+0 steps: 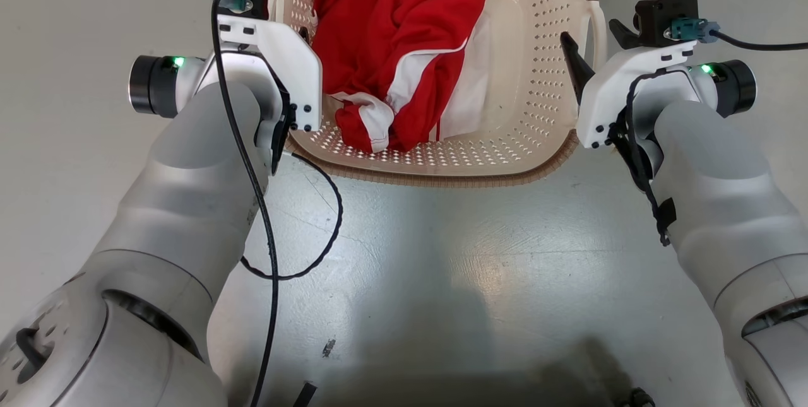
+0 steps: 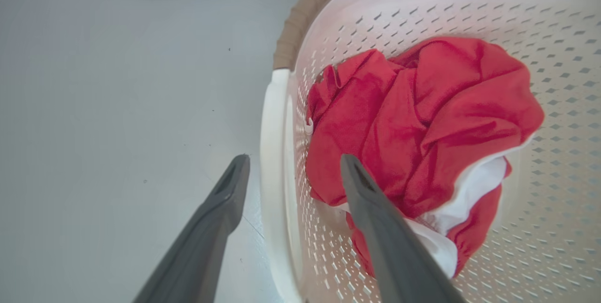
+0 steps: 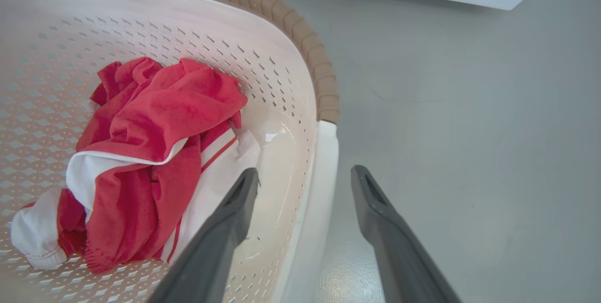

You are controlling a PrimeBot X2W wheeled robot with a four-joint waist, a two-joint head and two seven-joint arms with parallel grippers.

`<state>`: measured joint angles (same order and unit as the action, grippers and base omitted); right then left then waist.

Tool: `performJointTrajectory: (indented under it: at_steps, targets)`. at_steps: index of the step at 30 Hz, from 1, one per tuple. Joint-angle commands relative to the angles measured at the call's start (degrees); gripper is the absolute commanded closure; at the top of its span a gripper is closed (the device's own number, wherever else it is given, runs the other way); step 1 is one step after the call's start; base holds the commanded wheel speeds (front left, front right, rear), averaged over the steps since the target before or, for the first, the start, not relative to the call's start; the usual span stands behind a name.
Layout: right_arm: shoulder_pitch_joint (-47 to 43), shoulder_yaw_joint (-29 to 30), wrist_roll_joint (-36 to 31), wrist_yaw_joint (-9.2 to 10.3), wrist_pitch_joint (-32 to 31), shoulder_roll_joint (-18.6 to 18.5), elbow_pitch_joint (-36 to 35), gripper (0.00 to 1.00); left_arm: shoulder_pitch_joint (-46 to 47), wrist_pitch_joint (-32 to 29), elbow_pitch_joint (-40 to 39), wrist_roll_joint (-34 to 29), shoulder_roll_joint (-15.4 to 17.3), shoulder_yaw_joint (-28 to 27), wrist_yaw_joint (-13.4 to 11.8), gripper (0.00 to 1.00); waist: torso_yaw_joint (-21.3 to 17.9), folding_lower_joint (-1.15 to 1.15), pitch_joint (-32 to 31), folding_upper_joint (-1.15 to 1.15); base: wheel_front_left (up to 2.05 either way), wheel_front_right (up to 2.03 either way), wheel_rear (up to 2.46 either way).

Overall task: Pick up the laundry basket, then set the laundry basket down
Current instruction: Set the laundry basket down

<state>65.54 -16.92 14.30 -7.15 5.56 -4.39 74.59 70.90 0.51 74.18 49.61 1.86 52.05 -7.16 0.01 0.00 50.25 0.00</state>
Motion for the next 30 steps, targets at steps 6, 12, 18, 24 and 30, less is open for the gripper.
performJointTrajectory:
  at_steps: [6,12,18,24,30]
  targets:
    - [-3.60,2.72,-3.54,-0.34,1.15,1.49,-0.64,0.00,-2.13,0.18,-0.32,1.19,1.17,-0.70,-0.86,0.00,0.43,0.00,-1.60,0.00,0.00,0.00,0.00]
    - [-3.93,4.64,-5.52,-0.34,1.37,1.50,-0.64,0.00,-3.68,0.27,-0.31,2.37,1.09,-1.04,-0.63,0.00,1.17,0.00,-3.78,0.00,0.00,0.00,0.00]
    - [-4.85,6.38,-7.97,-0.34,2.04,1.50,-0.64,0.00,-5.93,1.62,-0.91,3.94,1.04,-1.58,-0.33,0.00,2.05,0.00,-7.03,0.00,0.00,0.00,0.00]
    - [-6.29,6.55,-9.46,-0.34,5.11,1.51,-0.65,0.00,-9.00,5.74,-2.62,6.75,1.03,-3.17,0.22,0.00,2.84,0.00,-11.51,0.00,0.00,0.00,0.00]
    - [-8.78,6.34,-10.02,-0.34,7.62,1.51,-1.12,0.00,-12.60,8.63,-2.74,8.41,1.02,-3.52,1.72,0.00,3.10,0.00,-17.21,0.00,0.00,0.00,0.00]
